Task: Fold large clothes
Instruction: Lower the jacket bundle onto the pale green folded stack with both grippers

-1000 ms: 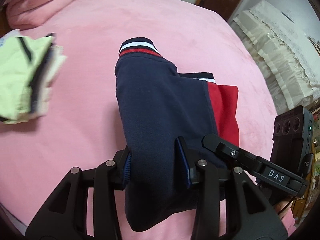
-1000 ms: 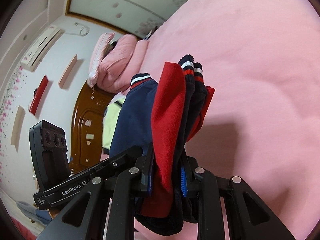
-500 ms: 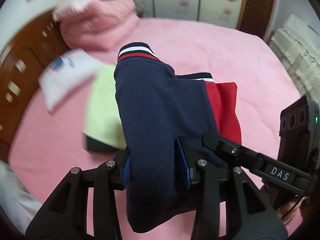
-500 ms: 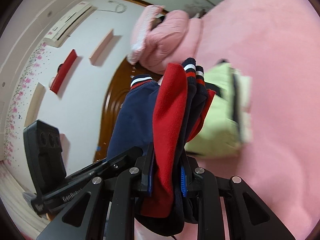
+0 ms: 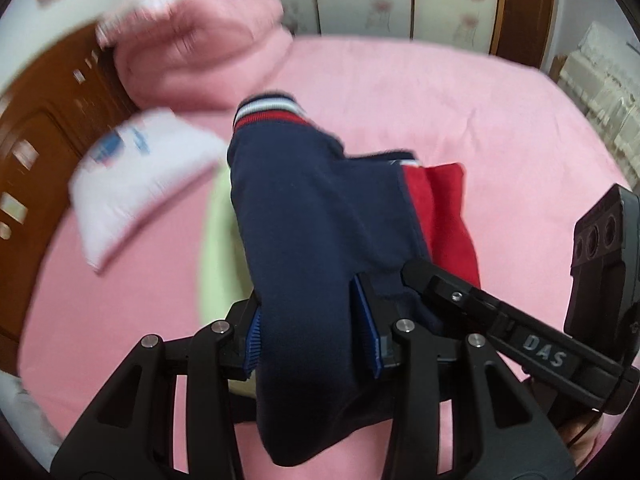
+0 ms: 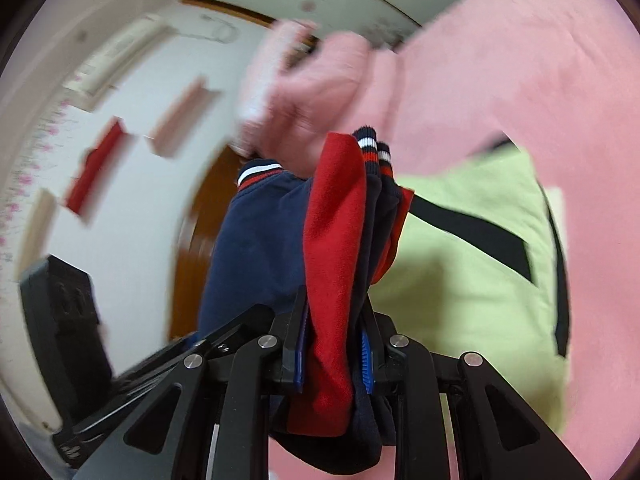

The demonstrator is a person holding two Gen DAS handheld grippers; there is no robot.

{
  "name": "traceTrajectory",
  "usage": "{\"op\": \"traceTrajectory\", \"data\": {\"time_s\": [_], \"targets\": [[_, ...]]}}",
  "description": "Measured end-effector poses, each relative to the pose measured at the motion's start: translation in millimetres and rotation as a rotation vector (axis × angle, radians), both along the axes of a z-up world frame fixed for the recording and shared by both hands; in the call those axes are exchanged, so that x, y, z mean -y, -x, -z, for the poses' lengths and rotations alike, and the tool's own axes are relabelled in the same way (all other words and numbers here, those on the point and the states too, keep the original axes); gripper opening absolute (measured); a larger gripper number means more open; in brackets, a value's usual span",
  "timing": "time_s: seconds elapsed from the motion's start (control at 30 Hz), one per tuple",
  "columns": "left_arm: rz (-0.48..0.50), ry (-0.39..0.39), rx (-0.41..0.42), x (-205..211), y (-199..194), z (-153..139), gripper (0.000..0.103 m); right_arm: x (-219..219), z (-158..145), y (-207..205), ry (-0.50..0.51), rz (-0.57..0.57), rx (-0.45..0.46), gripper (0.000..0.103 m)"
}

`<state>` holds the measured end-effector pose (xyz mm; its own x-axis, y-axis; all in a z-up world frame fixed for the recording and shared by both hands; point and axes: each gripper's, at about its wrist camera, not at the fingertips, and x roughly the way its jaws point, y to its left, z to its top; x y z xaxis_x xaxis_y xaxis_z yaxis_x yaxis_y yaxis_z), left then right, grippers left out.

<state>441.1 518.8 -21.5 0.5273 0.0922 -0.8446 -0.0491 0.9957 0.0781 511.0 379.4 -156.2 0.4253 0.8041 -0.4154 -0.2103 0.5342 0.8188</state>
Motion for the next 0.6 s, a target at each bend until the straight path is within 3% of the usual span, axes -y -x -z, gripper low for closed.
{"op": "traceTrajectory", "data": {"time_s": [0.07,0.1,0.17,0.23,0.3,0.43,0.6], "targets": [[0.002,0.034,-0.107,-13,-14,55,0.039,-6,46,-3,0.115,-0.001,-0.064,0.021],[0.002,0.064,-0.119,-16,-13,69,0.042,-11,68,-6,0.203,-0.014,-0.132,0.021],[0.001,0.134,-0.03,-21,-3,72,0.046,-8,86,-3,0.193,-0.016,-0.178,0.024],[-0.002,0.142,0.017,-31,-3,73,0.051,0,82,8,0.15,0.006,-0.127,0.03],[-0.032,0.153,0.008,-35,-5,76,0.057,2,82,8,0.188,0.011,-0.101,0.037],[-0.091,0.247,-0.028,-41,-9,82,0.06,-1,81,2,0.195,-0.015,-0.12,0.039],[-0.077,0.197,-0.012,5,26,82,0.073,10,74,-28,0.174,0.009,-0.116,0.062]]}}
